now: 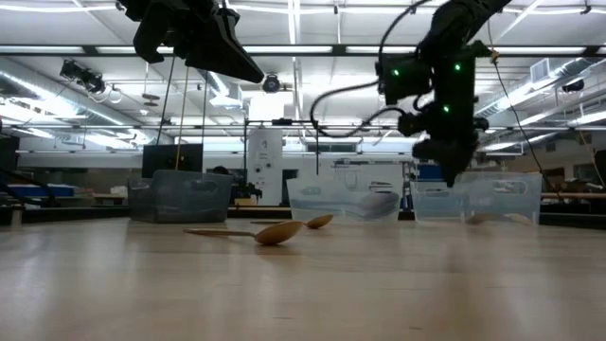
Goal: Sort silverware by color (type)
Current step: Put the gold spoon into the right transparent bin
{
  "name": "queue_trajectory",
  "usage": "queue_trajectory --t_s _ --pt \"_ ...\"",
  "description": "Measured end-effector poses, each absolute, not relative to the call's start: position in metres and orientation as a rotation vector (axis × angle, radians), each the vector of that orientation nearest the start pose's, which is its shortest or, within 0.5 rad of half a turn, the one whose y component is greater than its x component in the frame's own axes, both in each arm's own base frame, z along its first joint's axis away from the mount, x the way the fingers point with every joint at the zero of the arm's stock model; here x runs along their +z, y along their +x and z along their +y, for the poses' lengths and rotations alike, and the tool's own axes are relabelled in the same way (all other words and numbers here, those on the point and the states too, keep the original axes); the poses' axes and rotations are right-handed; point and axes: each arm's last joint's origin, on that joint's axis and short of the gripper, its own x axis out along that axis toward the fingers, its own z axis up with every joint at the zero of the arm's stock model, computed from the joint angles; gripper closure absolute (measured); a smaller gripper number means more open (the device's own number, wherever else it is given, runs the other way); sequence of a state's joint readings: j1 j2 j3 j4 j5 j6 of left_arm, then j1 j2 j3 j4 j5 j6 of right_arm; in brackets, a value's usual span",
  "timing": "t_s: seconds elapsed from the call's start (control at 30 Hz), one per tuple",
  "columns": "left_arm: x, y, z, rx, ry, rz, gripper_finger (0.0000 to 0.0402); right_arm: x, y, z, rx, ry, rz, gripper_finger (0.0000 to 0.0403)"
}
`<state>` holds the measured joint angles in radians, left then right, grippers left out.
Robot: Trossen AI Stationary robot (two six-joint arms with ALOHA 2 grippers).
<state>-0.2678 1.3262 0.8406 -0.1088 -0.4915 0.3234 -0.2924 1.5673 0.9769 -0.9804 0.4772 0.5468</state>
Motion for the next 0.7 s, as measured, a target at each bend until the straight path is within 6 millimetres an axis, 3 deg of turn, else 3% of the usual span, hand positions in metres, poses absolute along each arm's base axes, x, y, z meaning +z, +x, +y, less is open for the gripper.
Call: queue_trajectory --t_s 0.37,0.7 --pt "0.246 0.272 -0.06 0.126 0.534 0.587 0.0379 0.23 0.275 -0.067 -0.942 0.176 1.198 0.0331" --pt "0.246 0.272 -0.06 0.127 0.534 0.587 0.0379 0.244 0.302 -0.041 -0.754 0.157 1.027 0.0331"
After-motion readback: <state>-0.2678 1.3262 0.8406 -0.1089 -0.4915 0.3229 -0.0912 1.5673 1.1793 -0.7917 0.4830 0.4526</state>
